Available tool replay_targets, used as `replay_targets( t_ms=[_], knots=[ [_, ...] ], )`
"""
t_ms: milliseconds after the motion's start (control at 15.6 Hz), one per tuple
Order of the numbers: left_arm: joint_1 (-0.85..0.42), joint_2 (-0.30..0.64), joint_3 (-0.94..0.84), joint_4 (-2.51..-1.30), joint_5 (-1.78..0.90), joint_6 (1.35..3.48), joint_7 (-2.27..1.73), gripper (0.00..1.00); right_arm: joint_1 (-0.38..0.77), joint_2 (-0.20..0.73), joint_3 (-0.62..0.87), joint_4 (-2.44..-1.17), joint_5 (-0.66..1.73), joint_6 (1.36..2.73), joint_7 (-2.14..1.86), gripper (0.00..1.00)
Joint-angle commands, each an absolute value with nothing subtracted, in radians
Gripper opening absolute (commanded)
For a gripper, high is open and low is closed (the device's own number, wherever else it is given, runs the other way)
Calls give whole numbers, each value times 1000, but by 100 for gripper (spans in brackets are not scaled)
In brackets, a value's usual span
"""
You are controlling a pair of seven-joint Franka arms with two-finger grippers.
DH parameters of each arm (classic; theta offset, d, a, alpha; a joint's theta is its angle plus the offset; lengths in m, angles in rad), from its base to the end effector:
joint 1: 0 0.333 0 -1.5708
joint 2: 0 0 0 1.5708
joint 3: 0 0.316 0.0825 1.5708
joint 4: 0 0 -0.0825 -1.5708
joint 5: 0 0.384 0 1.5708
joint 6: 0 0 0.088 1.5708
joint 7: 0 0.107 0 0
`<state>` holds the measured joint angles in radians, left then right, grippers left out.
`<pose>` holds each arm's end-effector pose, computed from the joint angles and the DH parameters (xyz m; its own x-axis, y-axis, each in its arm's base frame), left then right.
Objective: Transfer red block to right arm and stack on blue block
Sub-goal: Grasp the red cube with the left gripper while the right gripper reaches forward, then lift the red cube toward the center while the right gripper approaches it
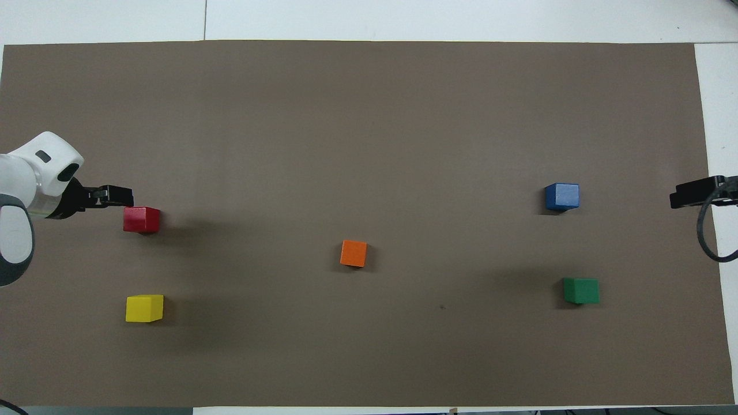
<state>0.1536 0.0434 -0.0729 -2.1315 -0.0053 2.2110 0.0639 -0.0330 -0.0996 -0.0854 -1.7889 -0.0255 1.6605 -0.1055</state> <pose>0.5490 0.0445 0.3912 0.9991 0.0201 0.0366 0.0199 -0.9998 0.0052 0.5225 -0.0666 0.5825 0.9995 -0.0099 -0.0308 -0.0095 -0.9999 0.0137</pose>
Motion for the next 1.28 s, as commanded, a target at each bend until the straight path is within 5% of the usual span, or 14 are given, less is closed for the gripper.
replay_targets(
  t_ms=[0, 962, 1090, 1218],
  knots=[
    [166, 47, -77, -2195, -2, 2289, 80, 100, -34, -123, -80, -1870, 1, 1727, -98, 100],
    [155, 80, -77, -2303, -2, 2428, 72, 100, -6, 0, -81, -2051, 697, 1879, -455, 100],
    [153, 81, -77, -2298, -2, 2434, 68, 80, -9, 52, -81, -2056, 803, 1878, -584, 100],
    [156, 87, -77, -2290, -2, 2437, 42, 22, -8, 74, -81, -2086, 902, 1878, -675, 100]
  ],
)
